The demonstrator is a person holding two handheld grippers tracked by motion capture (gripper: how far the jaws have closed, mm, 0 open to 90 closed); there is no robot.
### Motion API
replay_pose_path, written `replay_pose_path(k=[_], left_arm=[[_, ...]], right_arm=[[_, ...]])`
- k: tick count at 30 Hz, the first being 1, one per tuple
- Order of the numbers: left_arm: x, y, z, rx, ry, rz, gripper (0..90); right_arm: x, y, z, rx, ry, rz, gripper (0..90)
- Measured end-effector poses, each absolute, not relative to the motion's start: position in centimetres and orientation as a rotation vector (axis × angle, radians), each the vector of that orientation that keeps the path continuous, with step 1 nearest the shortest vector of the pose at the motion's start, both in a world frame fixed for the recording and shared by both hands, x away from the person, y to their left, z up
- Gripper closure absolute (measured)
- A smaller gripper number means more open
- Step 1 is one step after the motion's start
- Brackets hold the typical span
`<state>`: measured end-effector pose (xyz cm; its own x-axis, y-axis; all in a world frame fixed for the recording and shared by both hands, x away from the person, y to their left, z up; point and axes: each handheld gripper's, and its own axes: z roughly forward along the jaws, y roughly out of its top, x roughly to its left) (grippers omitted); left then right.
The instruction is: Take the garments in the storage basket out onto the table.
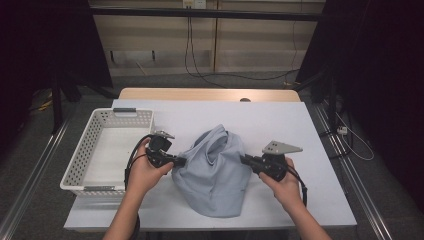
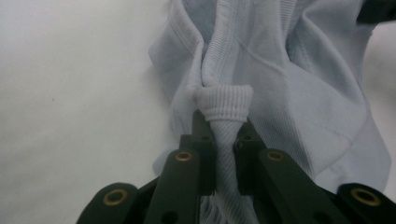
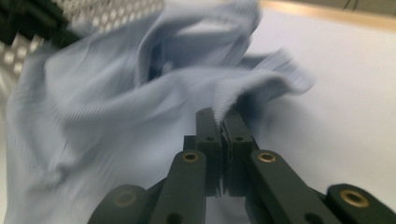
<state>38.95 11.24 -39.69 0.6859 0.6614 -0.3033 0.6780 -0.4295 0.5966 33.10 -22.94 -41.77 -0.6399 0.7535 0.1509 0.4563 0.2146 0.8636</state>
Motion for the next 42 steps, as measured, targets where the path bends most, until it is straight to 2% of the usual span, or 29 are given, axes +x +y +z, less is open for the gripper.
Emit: replay_pose_path(k=[4, 8, 12, 14, 19, 21, 25, 35, 42], left_arm=[[38.8, 11.3, -39.8, 2.185, 1.031, -0.018, 82.8], [38.9, 11.5, -39.4, 2.179, 1.037, -0.016, 82.2], [39.2, 11.6, -39.2, 2.176, 1.047, -0.005, 75.7], [39.6, 11.7, -38.7, 2.164, 1.045, -0.003, 69.1], [40.2, 11.6, -37.2, 2.127, 1.013, 0.076, 39.7], [40.3, 11.4, -36.4, 2.125, 0.992, 0.110, 37.1], [40.7, 10.8, -35.7, 2.101, 1.004, 0.080, 28.0], [42.7, 7.6, -35.4, 2.127, 0.957, 0.070, 21.7], [43.6, 5.9, -35.6, 2.143, 0.943, 0.077, 22.7]], right_arm=[[32.1, -22.3, -43.8, 1.128, 2.253, 1.379, 88.0], [31.7, -21.8, -43.9, 1.095, 2.281, 1.354, 88.0], [31.6, -21.9, -43.8, 1.106, 2.262, 1.384, 87.9], [31.6, -22.0, -43.8, 1.123, 2.242, 1.399, 87.8], [31.6, -22.0, -43.8, 1.134, 2.222, 1.404, 87.8], [31.7, -22.0, -43.9, 1.136, 2.224, 1.409, 87.8], [31.8, -21.9, -43.9, 1.138, 2.217, 1.417, 87.8], [31.8, -21.8, -43.6, 1.131, 2.219, 1.424, 87.5], [31.7, -21.7, -43.6, 1.125, 2.221, 1.418, 87.5]])
